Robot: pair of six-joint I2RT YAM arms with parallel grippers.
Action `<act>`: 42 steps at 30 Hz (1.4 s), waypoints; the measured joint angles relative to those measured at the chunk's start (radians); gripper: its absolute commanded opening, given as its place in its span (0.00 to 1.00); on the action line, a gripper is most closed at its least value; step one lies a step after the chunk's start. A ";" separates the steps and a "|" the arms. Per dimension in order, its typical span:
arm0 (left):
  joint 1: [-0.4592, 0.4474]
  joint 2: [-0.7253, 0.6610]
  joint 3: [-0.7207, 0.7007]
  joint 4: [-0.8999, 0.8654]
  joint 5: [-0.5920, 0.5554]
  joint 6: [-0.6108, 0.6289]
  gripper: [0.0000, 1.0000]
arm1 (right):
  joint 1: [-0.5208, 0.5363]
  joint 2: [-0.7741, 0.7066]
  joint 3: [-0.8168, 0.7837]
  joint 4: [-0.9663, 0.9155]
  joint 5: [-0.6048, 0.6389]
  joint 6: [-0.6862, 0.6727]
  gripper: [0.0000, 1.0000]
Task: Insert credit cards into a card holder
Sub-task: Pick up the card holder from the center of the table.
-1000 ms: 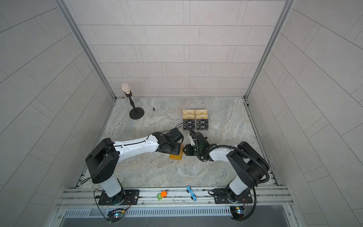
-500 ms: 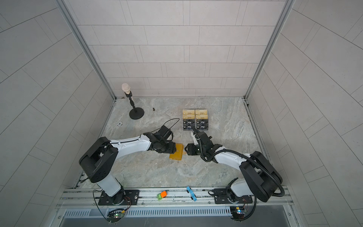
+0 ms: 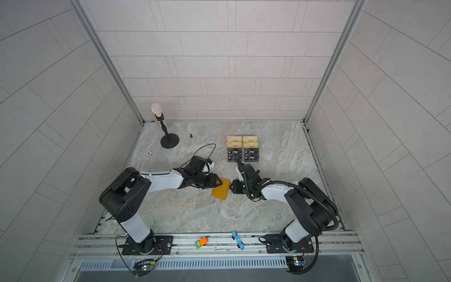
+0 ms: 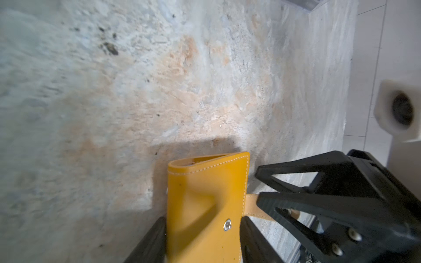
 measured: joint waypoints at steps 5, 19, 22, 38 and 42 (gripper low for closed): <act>0.002 0.010 -0.032 0.074 0.042 -0.031 0.44 | 0.000 0.027 0.005 0.026 -0.001 0.013 0.14; 0.006 0.017 -0.106 0.252 0.092 -0.150 0.15 | -0.001 0.032 -0.007 0.060 -0.007 0.048 0.14; 0.010 0.016 -0.109 0.280 0.097 -0.169 0.08 | -0.005 0.019 -0.013 0.064 -0.012 0.055 0.27; 0.022 -0.272 -0.175 0.509 0.230 -0.378 0.09 | -0.163 -0.528 -0.123 0.067 -0.234 0.136 0.57; 0.022 -0.344 -0.154 0.510 0.249 -0.414 0.09 | -0.178 -0.606 -0.123 0.072 -0.286 0.172 0.55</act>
